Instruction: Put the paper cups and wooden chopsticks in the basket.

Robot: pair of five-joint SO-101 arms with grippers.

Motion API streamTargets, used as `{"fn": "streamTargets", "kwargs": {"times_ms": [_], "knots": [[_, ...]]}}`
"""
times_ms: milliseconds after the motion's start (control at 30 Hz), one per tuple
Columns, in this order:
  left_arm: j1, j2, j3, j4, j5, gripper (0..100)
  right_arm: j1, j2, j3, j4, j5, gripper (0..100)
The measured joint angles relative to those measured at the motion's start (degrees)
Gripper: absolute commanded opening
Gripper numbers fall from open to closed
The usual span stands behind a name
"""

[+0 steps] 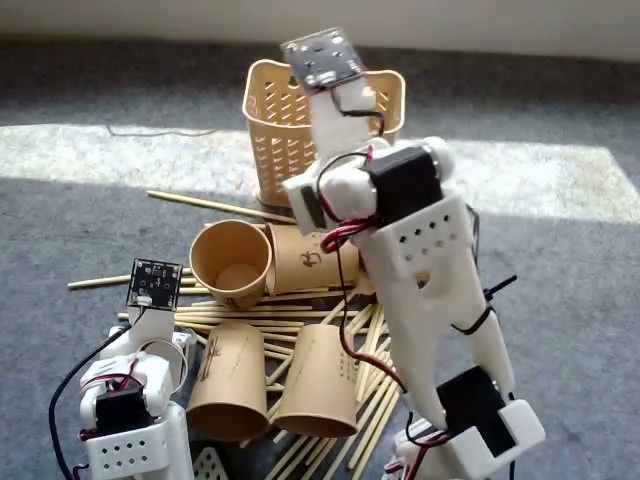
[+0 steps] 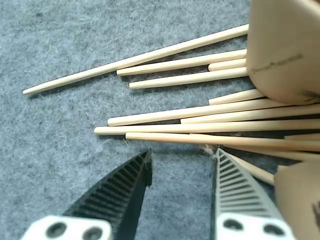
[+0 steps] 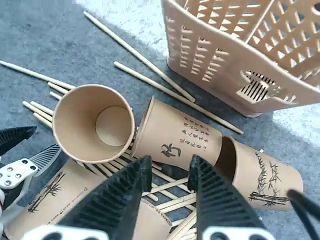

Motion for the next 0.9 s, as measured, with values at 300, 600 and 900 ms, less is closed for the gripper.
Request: {"fn": "streamTargets", "kwargs": {"times_ms": [300, 600, 900], "knots": [[0.0, 0.0, 0.0, 0.0, 0.0, 19, -7.4, 0.0, 15.0, -10.0, 0.1, 12.4], [0.0, 0.0, 0.0, 0.0, 0.0, 19, -10.0, 0.0, 26.7, -20.0, 0.2, 12.1], [0.0, 0.0, 0.0, 0.0, 0.0, 19, -10.1, 0.0, 33.0, -24.4, 0.2, 12.0]]}}
